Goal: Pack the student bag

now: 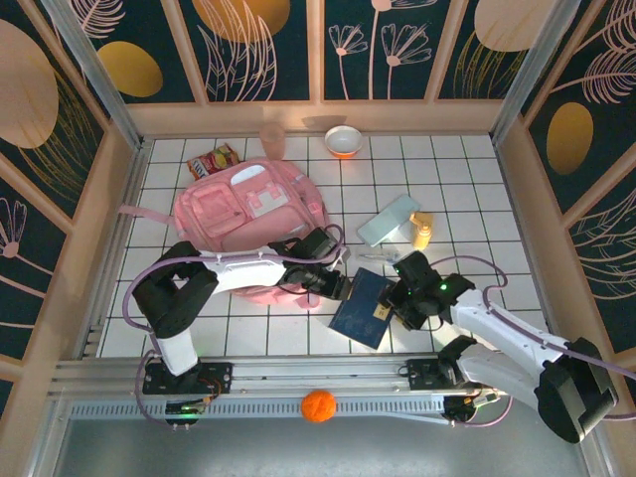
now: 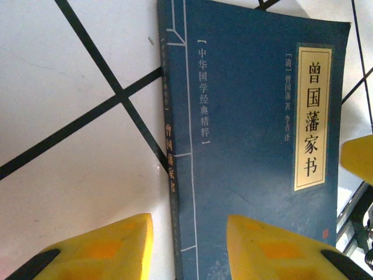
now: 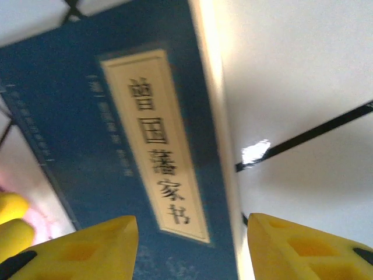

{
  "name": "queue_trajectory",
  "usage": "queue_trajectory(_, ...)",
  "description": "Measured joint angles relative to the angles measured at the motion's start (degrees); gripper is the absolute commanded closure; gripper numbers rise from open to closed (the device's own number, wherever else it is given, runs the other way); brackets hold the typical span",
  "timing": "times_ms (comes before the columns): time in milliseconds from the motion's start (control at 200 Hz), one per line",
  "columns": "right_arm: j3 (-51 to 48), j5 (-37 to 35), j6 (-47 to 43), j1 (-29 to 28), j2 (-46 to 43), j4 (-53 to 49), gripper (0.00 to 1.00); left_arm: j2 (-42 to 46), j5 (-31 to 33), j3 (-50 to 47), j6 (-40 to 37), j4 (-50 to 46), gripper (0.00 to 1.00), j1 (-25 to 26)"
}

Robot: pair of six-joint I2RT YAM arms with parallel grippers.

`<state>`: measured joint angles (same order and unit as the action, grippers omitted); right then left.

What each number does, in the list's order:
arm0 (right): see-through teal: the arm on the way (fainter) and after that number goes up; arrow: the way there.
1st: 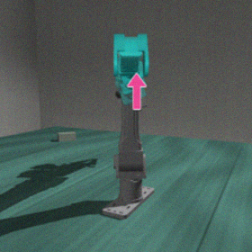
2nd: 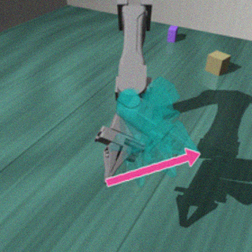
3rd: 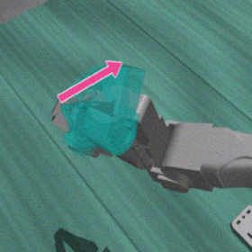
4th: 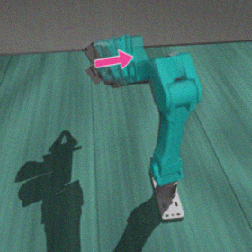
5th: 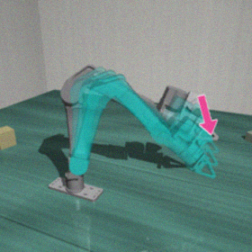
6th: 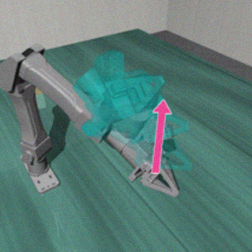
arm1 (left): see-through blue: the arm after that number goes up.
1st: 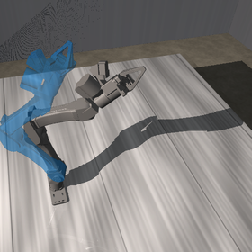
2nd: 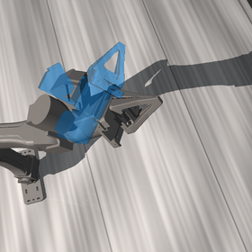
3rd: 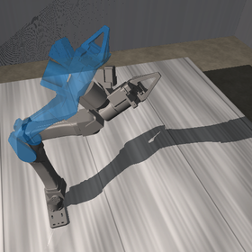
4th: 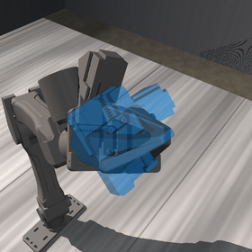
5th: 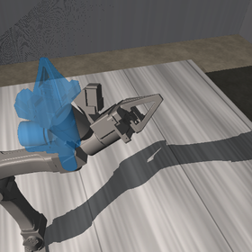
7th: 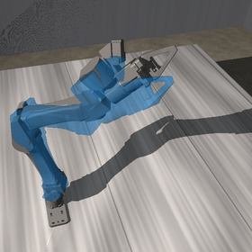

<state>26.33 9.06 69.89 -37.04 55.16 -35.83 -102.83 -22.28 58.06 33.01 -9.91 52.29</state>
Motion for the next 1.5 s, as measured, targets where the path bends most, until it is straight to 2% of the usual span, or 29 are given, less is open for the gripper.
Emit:
queue_trajectory(90,-1.7,0.1,1.3,-1.9,1.1,1.2,0.54,-0.3,-0.5,0.0,-0.2,0.0,0.66,0.0)
queue_trajectory(325,-3.5,0.4,3.7,-3.7,3.1,5.0,0.8,-1.7,-1.7,0.0,-0.4,0.1,0.66,0.0)
queue_trajectory(420,-4.6,0.9,4.5,-4.2,3.0,9.0,0.85,-2.3,-1.7,0.0,-0.4,0.2,0.65,0.0)
queue_trajectory(741,-9.9,2.0,7.4,-4.2,-2.7,15.2,0.87,-2.3,-2.9,0.1,-0.1,0.4,0.64,-1.1)
queue_trajectory(1106,-11.5,3.0,7.6,-4.2,-2.8,19.4,0.87,4.5,-5.9,-5.9,3.2,4.4,0.62,-2.1)
queue_trajectory(1501,-11.6,3.4,7.1,-3.9,-2.8,19.6,0.87,7.4,-10.7,-10.6,6.5,13.2,0.58,-3.2)
